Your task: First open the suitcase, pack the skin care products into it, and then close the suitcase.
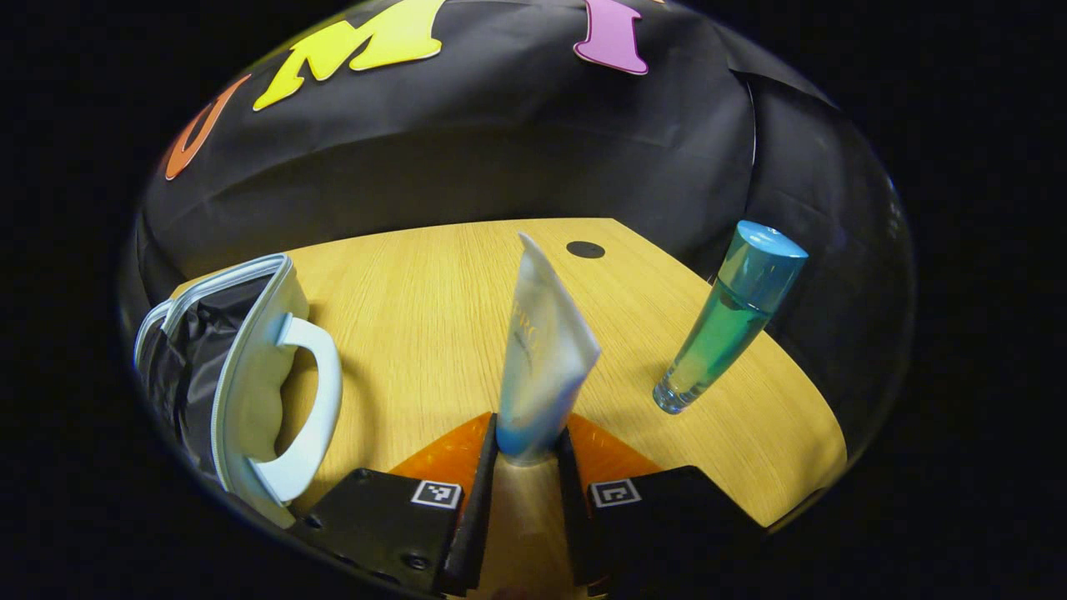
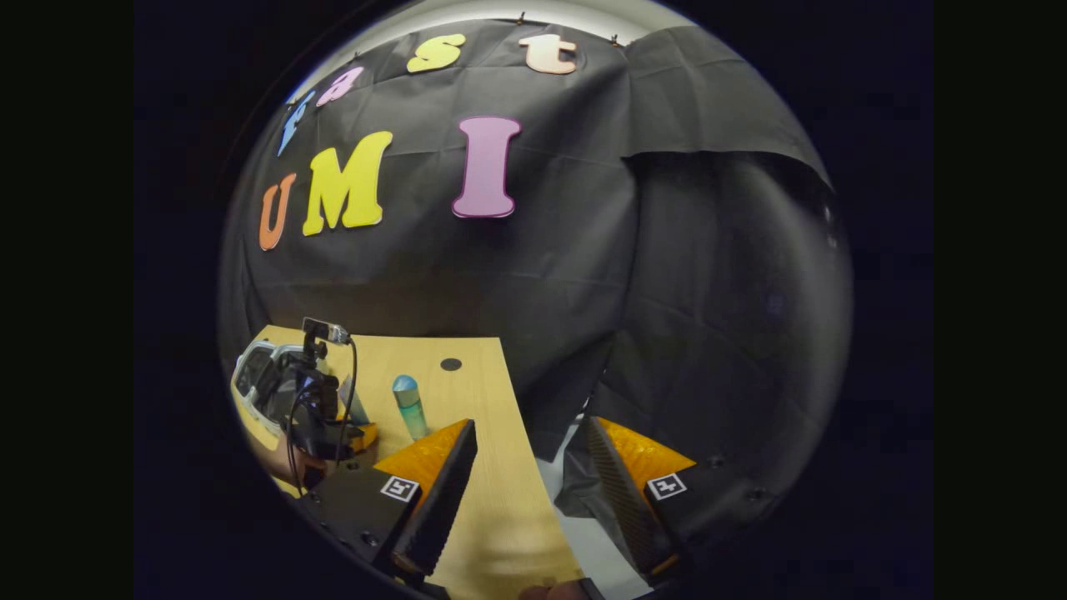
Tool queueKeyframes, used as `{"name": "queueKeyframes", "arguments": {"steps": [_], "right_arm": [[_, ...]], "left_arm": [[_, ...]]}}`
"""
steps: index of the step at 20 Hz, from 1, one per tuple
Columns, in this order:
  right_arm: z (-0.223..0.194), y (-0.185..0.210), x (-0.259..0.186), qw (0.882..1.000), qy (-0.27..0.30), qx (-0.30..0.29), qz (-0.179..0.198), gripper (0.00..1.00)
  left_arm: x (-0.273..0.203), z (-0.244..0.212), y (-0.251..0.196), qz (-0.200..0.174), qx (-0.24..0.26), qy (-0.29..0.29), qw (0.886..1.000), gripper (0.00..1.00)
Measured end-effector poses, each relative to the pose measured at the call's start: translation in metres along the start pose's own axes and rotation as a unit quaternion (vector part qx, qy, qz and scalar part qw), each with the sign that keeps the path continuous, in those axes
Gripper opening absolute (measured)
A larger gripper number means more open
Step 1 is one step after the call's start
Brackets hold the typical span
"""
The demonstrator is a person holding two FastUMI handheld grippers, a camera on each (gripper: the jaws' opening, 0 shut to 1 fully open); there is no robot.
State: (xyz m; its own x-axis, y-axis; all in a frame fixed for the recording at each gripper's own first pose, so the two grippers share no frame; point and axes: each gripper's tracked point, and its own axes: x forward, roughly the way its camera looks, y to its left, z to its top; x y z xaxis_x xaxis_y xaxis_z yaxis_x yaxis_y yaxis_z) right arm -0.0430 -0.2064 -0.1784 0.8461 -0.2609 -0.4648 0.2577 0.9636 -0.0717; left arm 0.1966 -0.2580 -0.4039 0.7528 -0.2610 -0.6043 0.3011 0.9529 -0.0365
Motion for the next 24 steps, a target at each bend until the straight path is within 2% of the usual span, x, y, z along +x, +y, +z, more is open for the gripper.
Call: {"name": "queueKeyframes", "arguments": {"steps": [2, 3, 4, 6, 7, 12, 14, 18, 24], "right_arm": [[-0.005, 0.007, 0.004, 1.000, 0.004, -0.003, 0.010, 0.80], [-0.008, 0.014, 0.008, 1.000, 0.008, -0.004, 0.020, 0.80], [-0.014, 0.023, 0.012, 0.999, 0.015, -0.005, 0.034, 0.80], [-0.027, 0.042, 0.022, 0.998, 0.024, -0.009, 0.063, 0.80], [-0.033, 0.052, 0.026, 0.997, 0.028, -0.010, 0.078, 0.81], [-0.059, 0.117, 0.068, 0.990, 0.030, -0.022, 0.138, 0.81], [-0.072, 0.143, 0.090, 0.986, 0.037, -0.028, 0.159, 0.81], [-0.090, 0.175, 0.132, 0.983, 0.056, -0.031, 0.174, 0.82], [-0.099, 0.192, 0.185, 0.984, 0.082, 0.001, 0.159, 0.80]], "left_arm": [[-0.004, 0.004, -0.001, -0.007, -0.009, 0.003, 1.000, 0.46], [-0.014, 0.010, -0.002, -0.017, -0.018, 0.000, 1.000, 0.39], [-0.024, 0.017, -0.005, -0.025, -0.025, -0.004, 0.999, 0.45], [-0.053, 0.030, -0.006, -0.040, -0.033, -0.016, 0.999, 0.44], [-0.069, 0.036, -0.006, -0.046, -0.036, -0.022, 0.998, 0.37], [-0.151, 0.041, -0.004, -0.065, -0.056, -0.022, 0.996, 0.36], [-0.180, 0.039, 0.003, -0.058, -0.056, -0.022, 0.997, 0.35], [-0.222, 0.029, 0.030, -0.028, -0.089, -0.014, 0.996, 0.36], [-0.262, 0.009, 0.086, 0.025, -0.136, -0.002, 0.990, 0.36]]}}
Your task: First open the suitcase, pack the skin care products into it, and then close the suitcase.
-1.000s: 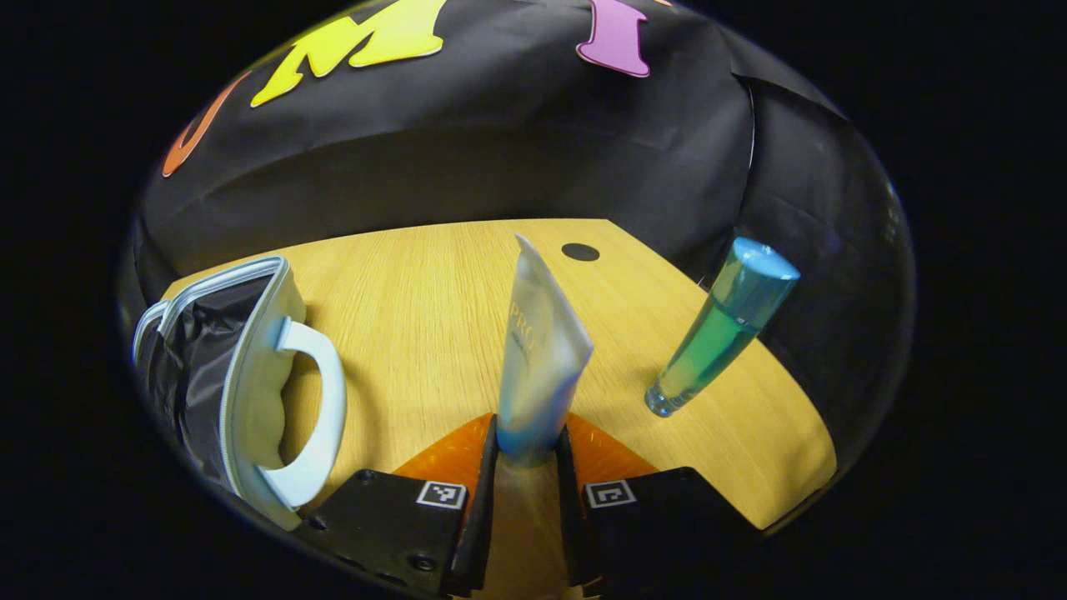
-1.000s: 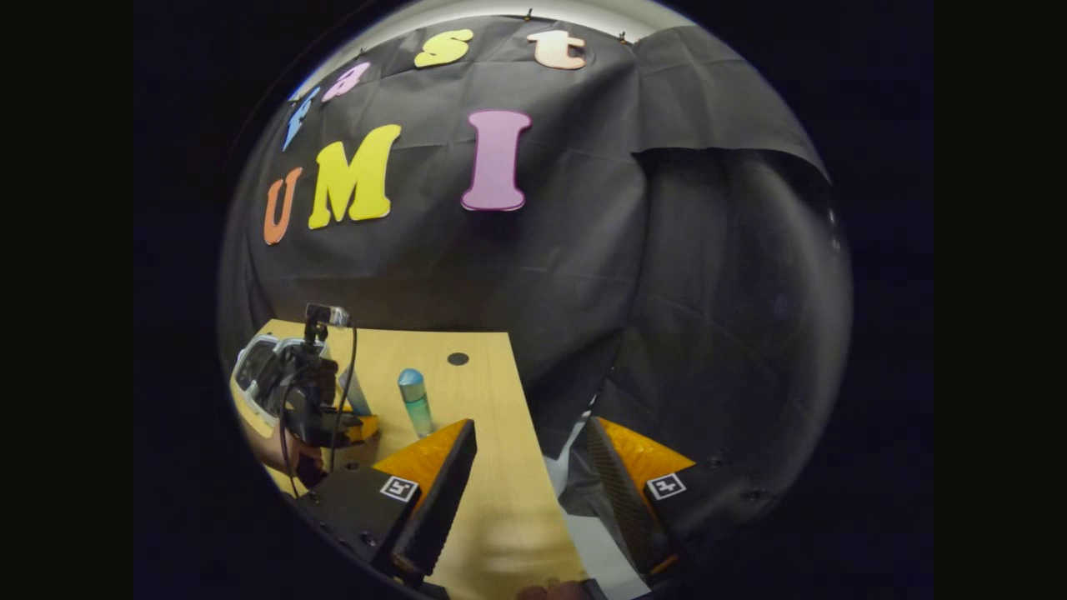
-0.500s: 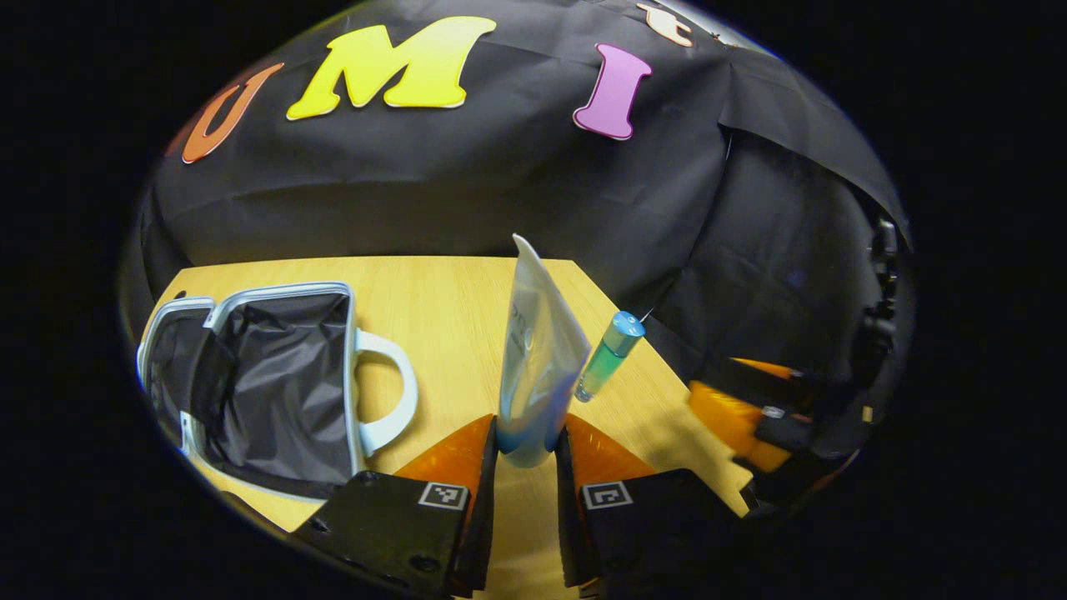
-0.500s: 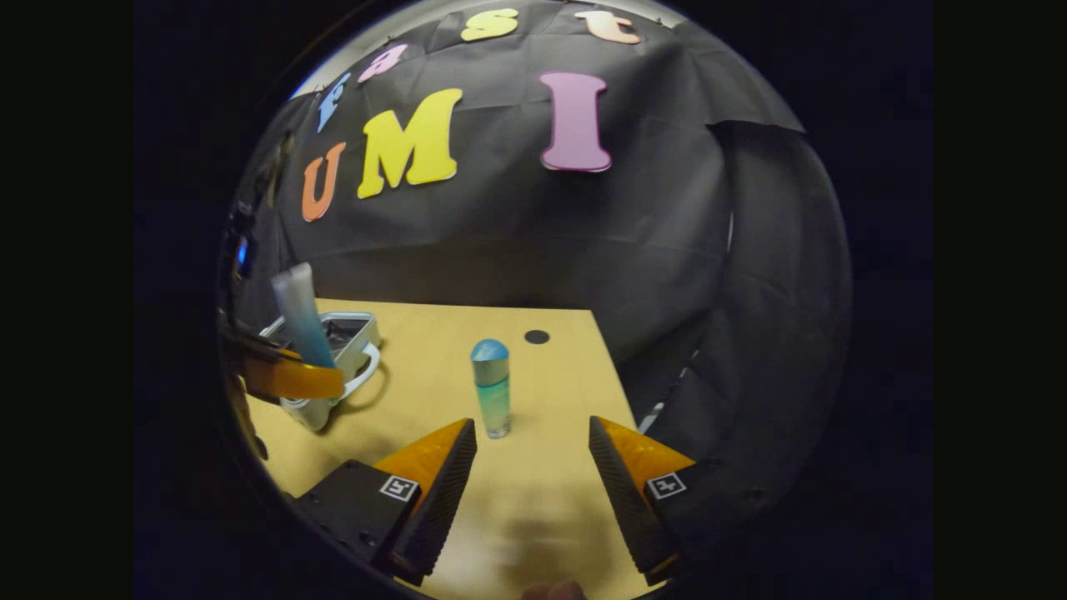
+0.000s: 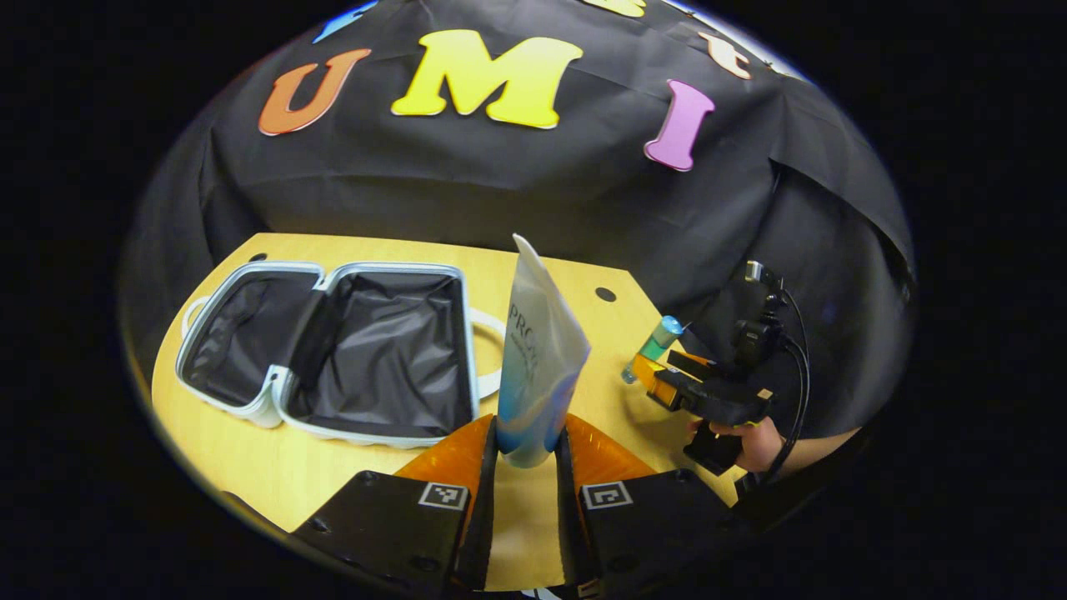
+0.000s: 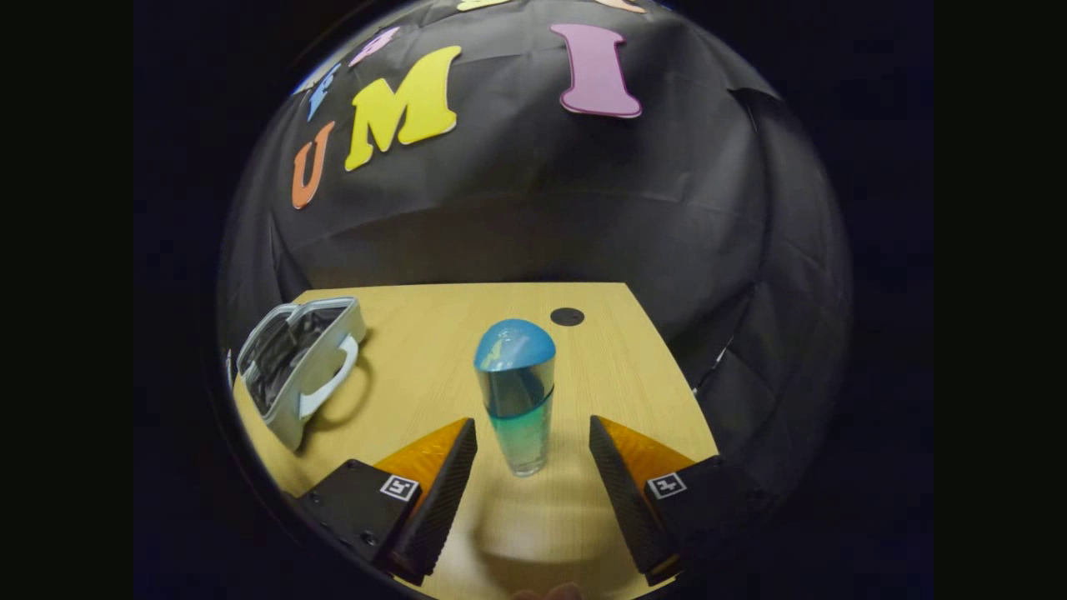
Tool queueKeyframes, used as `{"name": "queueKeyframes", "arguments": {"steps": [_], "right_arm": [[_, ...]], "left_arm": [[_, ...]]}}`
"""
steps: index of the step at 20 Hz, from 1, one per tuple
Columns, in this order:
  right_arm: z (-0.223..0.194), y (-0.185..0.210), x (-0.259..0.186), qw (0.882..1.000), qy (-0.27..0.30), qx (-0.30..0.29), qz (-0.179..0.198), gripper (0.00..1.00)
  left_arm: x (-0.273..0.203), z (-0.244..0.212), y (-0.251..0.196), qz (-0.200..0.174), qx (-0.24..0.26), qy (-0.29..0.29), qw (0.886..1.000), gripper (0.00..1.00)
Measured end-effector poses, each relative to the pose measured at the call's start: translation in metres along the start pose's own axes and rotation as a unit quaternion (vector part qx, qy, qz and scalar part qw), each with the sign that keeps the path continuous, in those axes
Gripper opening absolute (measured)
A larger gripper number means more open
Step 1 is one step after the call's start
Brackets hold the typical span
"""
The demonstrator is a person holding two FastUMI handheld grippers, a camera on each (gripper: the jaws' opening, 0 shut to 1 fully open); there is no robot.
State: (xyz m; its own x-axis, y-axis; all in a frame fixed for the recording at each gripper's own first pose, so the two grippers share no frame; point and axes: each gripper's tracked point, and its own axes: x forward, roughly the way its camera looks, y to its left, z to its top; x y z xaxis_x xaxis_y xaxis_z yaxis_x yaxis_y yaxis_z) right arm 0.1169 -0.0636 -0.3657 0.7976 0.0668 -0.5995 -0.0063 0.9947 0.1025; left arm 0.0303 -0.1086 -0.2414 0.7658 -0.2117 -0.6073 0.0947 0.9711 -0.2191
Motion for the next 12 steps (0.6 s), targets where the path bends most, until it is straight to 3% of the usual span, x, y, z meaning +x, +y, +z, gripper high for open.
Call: {"name": "queueKeyframes", "arguments": {"steps": [2, 4, 7, 9, 12], "right_arm": [[-0.005, -0.001, 0.010, 1.000, 0.014, 0.014, -0.005, 0.77], [-0.008, 0.003, 0.017, 1.000, 0.020, 0.020, -0.002, 0.60], [-0.002, 0.006, 0.022, 1.000, 0.015, 0.008, -0.008, 0.58], [-0.002, 0.007, 0.022, 1.000, 0.022, 0.000, -0.009, 0.41], [-0.003, 0.010, 0.016, 0.999, 0.050, 0.002, -0.006, 0.36]], "left_arm": [[-0.009, 0.002, 0.021, 0.020, -0.005, 0.001, 1.000, 0.36], [-0.018, 0.004, 0.041, 0.038, -0.010, 0.001, 0.999, 0.36], [-0.024, 0.012, 0.062, 0.047, -0.034, -0.001, 0.998, 0.35], [-0.027, 0.015, 0.080, 0.052, -0.039, 0.001, 0.998, 0.35], [-0.026, 0.027, 0.109, 0.058, -0.030, 0.014, 0.998, 0.35]]}}
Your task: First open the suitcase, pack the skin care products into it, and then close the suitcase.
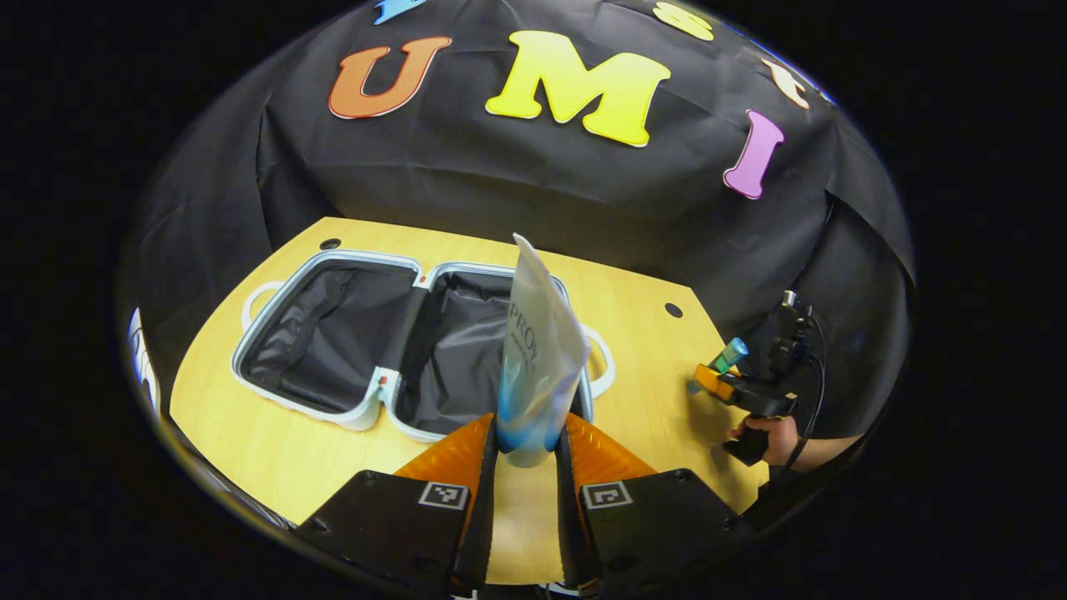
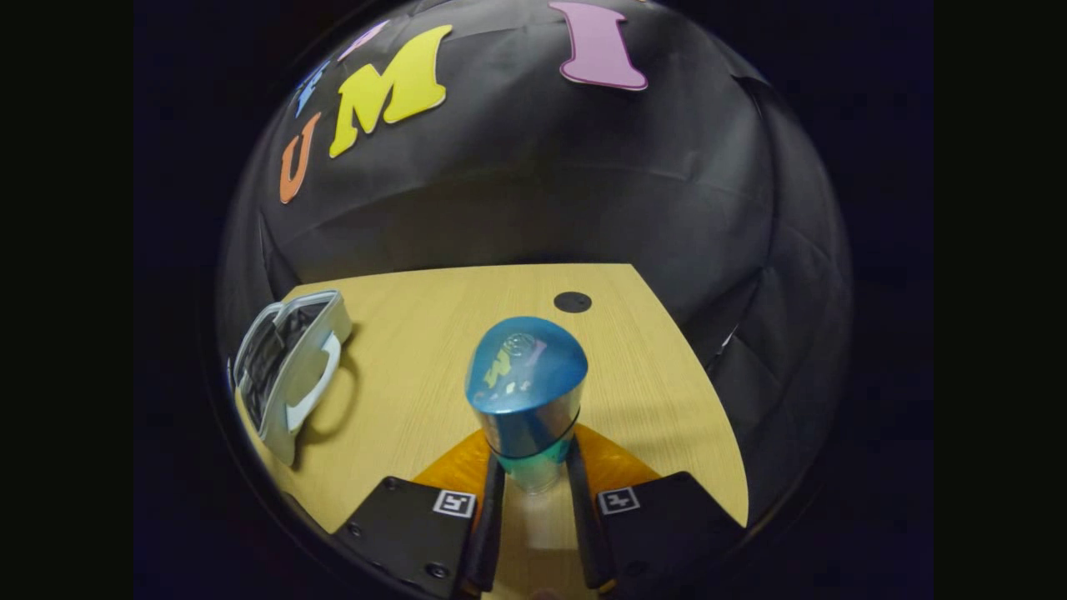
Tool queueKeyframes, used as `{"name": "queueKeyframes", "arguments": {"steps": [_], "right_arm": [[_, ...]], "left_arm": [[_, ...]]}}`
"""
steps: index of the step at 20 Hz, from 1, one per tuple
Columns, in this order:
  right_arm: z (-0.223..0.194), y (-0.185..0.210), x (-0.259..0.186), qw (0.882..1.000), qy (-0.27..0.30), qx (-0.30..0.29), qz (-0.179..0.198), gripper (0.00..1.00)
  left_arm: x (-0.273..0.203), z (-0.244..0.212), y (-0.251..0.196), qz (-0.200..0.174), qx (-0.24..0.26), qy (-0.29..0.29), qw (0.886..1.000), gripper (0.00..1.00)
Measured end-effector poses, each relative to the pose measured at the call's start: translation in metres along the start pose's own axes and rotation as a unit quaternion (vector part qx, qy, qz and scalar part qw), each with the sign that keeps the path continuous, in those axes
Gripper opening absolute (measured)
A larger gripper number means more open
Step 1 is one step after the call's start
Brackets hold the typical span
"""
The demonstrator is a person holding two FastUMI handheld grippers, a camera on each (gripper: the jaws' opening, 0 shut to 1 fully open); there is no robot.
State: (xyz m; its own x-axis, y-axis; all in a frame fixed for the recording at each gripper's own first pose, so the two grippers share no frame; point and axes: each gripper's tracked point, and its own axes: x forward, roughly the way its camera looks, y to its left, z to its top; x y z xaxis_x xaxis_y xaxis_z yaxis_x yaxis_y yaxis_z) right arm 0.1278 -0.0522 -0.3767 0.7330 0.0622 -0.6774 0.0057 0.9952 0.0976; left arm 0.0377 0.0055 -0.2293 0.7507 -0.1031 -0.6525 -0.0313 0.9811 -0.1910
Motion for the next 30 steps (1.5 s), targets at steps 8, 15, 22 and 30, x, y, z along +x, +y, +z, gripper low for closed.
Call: {"name": "queueKeyframes", "arguments": {"steps": [8, 15, 22, 30], "right_arm": [[0.024, 0.024, -0.119, 0.995, 0.012, 0.051, 0.084, 0.29], [0.023, 0.034, -0.199, 0.984, 0.016, 0.145, 0.106, 0.29], [0.014, 0.026, -0.233, 0.986, 0.003, 0.145, 0.085, 0.27], [0.016, 0.016, -0.236, 0.984, 0.000, 0.160, 0.072, 0.29]], "left_arm": [[0.062, 0.015, 0.044, -0.047, 0.006, 0.123, 0.991, 0.36], [0.124, -0.025, 0.060, -0.083, -0.016, 0.329, 0.941, 0.36], [0.154, -0.044, 0.059, -0.084, 0.036, 0.437, 0.895, 0.36], [0.163, -0.067, 0.059, -0.063, -0.003, 0.486, 0.872, 0.37]]}}
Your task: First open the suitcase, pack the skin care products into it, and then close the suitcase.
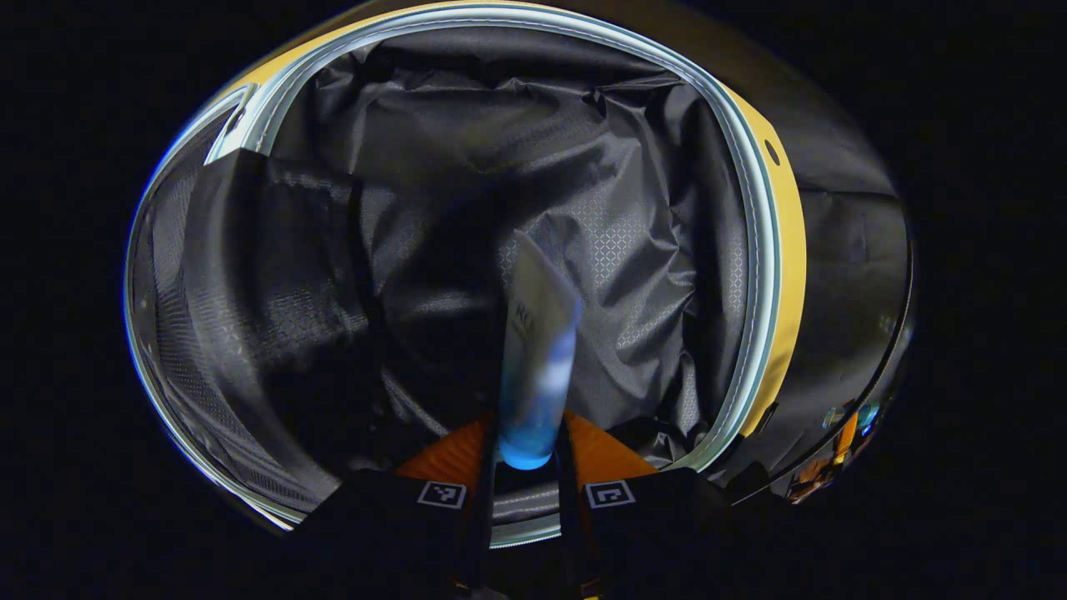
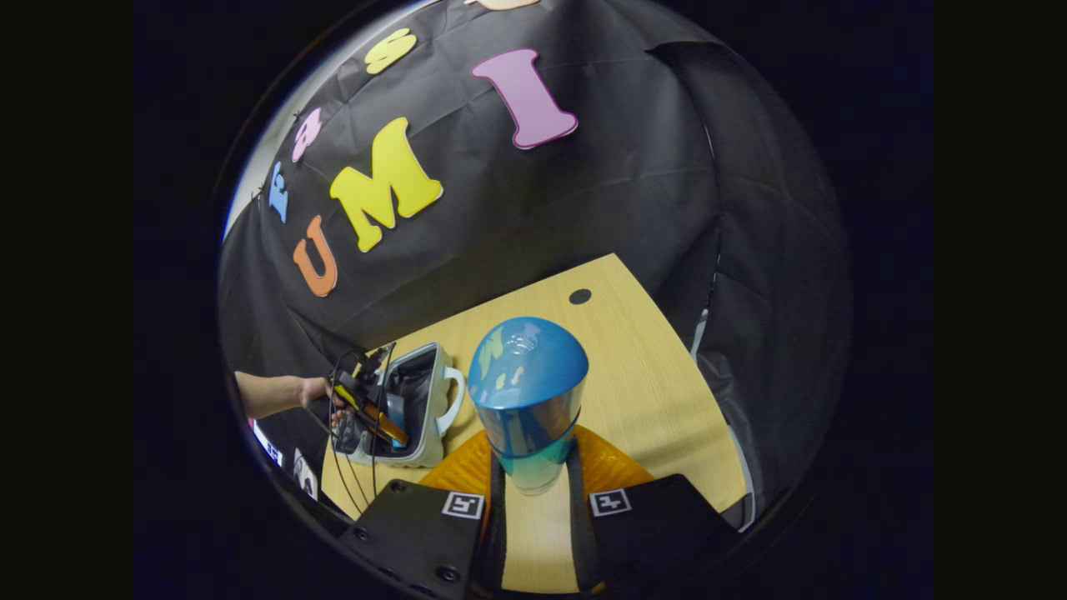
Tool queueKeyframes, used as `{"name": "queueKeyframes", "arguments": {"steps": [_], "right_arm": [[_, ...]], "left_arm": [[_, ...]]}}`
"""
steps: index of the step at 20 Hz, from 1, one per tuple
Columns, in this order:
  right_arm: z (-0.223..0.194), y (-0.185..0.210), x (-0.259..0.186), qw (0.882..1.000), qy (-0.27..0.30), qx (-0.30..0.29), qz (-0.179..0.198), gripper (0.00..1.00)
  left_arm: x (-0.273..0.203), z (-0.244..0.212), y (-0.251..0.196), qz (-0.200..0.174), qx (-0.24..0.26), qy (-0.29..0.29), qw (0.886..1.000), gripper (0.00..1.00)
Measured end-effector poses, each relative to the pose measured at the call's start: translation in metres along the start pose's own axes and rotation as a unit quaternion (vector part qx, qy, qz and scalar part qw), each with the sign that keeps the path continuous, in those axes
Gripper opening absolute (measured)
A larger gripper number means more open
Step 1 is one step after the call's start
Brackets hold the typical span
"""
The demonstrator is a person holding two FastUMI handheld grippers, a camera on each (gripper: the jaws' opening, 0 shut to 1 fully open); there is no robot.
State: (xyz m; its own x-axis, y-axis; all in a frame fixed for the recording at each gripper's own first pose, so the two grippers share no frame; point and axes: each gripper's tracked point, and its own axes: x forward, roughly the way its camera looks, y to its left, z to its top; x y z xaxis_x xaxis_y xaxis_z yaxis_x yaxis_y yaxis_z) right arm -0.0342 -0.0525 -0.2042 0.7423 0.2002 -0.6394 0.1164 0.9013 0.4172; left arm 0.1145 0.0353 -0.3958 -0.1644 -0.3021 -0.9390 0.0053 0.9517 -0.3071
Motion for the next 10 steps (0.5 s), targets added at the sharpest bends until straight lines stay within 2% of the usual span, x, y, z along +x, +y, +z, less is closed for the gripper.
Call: {"name": "queueKeyframes", "arguments": {"steps": [4, 5, 7, 8, 9, 10], "right_arm": [[0.002, 0.012, 0.002, 1.000, 0.004, -0.014, 0.012, 0.29], [0.002, 0.017, 0.003, 1.000, 0.005, -0.021, 0.017, 0.29], [0.004, 0.033, 0.008, 0.999, 0.010, -0.042, 0.033, 0.29], [0.005, 0.044, 0.012, 0.997, 0.013, -0.056, 0.044, 0.29], [0.005, 0.057, 0.015, 0.996, 0.016, -0.067, 0.056, 0.29], [0.007, 0.072, 0.018, 0.994, 0.020, -0.079, 0.074, 0.29]], "left_arm": [[-0.003, 0.000, -0.001, 0.000, -0.001, -0.014, 1.000, 0.52], [-0.007, 0.000, -0.001, 0.001, -0.002, -0.024, 1.000, 0.46], [-0.018, 0.000, -0.003, -0.008, -0.007, -0.054, 0.998, 0.70], [-0.026, -0.002, -0.006, -0.013, -0.008, -0.075, 0.997, 0.65], [-0.036, -0.006, -0.009, -0.020, -0.009, -0.094, 0.995, 0.81], [-0.050, -0.009, -0.014, -0.029, -0.009, -0.123, 0.992, 0.82]]}}
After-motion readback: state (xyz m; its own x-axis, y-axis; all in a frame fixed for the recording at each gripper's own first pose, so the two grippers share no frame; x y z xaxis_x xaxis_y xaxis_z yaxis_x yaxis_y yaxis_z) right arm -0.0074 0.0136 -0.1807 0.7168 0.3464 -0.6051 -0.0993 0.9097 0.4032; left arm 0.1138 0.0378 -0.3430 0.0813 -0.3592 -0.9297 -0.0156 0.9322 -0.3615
